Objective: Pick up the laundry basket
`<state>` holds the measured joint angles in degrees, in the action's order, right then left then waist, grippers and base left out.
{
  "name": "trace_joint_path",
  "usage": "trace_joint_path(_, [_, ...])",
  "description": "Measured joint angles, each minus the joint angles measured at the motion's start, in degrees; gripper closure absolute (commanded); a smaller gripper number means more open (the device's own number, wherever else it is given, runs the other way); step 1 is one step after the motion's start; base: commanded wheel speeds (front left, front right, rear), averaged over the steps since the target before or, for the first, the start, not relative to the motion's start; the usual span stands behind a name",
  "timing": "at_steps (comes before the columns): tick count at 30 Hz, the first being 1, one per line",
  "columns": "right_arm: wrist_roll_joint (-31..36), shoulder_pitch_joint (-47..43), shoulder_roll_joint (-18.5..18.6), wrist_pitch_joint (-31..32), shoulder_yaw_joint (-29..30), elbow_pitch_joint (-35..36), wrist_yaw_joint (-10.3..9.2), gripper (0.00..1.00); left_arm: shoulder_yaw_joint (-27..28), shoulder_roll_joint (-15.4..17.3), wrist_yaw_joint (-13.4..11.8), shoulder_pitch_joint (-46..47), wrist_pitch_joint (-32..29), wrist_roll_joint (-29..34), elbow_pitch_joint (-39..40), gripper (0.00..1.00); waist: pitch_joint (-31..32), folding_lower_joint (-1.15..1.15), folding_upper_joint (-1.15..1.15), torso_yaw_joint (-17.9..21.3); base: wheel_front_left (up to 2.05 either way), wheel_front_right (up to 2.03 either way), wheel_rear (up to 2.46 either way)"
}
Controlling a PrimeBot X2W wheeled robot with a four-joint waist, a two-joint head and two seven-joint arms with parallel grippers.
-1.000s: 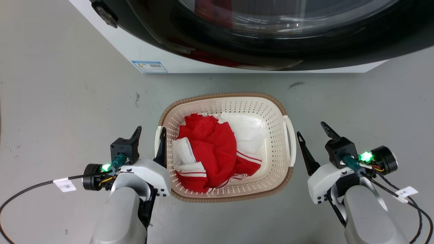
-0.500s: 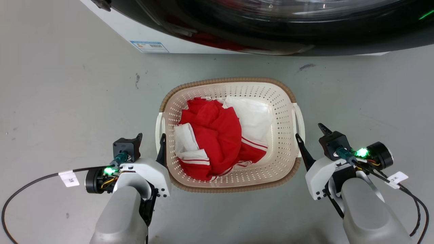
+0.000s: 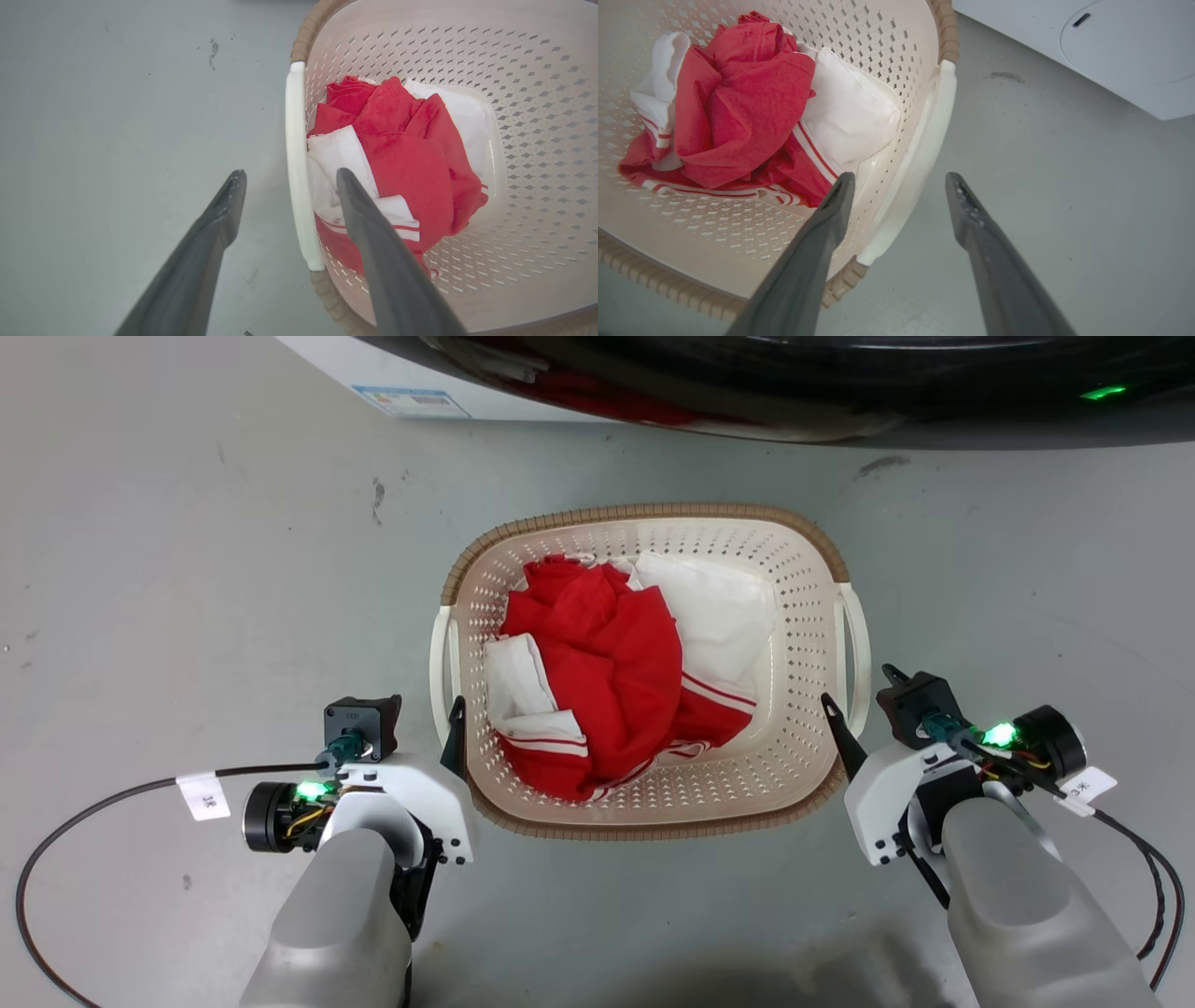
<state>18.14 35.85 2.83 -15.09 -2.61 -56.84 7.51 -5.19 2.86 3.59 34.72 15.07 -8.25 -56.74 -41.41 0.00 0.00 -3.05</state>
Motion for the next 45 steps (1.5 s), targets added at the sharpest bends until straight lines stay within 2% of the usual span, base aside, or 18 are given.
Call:
trace_joint_path(13, [0.9, 4.0, 0.0, 0.0, 1.0, -4.8, 0.0, 0.0, -2.4, 0.0, 0.5, 2.8, 0.0, -1.9, -2.9, 0.0, -3.9, 0.0, 0.0, -0.4, 0.0, 0.0, 0.0])
trace_joint_path(14, [0.9, 4.3, 0.0, 0.0, 1.1, -5.4, 0.0, 0.15, -2.8, 0.0, 0.5, 3.0, 0.0, -2.0, -3.1, 0.18, -4.0, 0.0, 0.0, -0.4, 0.0, 0.0, 0.0])
trace_joint_path(15, [0.9, 4.4, 0.0, 0.0, 1.1, -5.8, 0.0, 0.78, -3.1, 0.0, 0.6, 3.2, 0.0, -2.1, -3.2, 0.75, -4.2, 0.0, 0.0, -0.4, 0.0, 0.0, 0.0])
trace_joint_path(16, [0.9, 4.5, 0.0, 0.0, 1.1, -5.8, 0.0, 1.0, -3.4, 0.0, 0.8, 3.3, 0.0, -2.3, -3.4, 1.0, -4.2, 0.0, 0.0, -0.4, 0.0, 0.0, 0.0])
trace_joint_path(29, [-0.7, 5.2, -0.1, 0.0, 0.3, -9.7, 0.03, 1.0, -6.4, 0.0, 1.5, 4.3, 0.0, -4.6, -6.3, 1.0, -1.8, 0.0, 0.0, -0.2, 0.0, 0.0, 0.0])
trace_joint_path(35, [-2.6, 4.6, -0.1, 0.0, -1.8, -12.5, 0.03, 1.0, -7.4, 0.0, 2.0, 3.7, 0.0, -5.4, -9.8, 1.0, 2.1, 0.0, 0.0, 0.3, 0.0, 0.0, 0.0])
trace_joint_path(45, [-9.9, 2.0, 0.0, 1.4, -8.5, -15.9, 0.01, 1.0, -10.8, 0.0, 3.2, 2.8, -1.0, -7.3, -15.5, 1.0, 10.9, -0.01, 0.0, 1.7, 0.0, 0.0, 0.0])
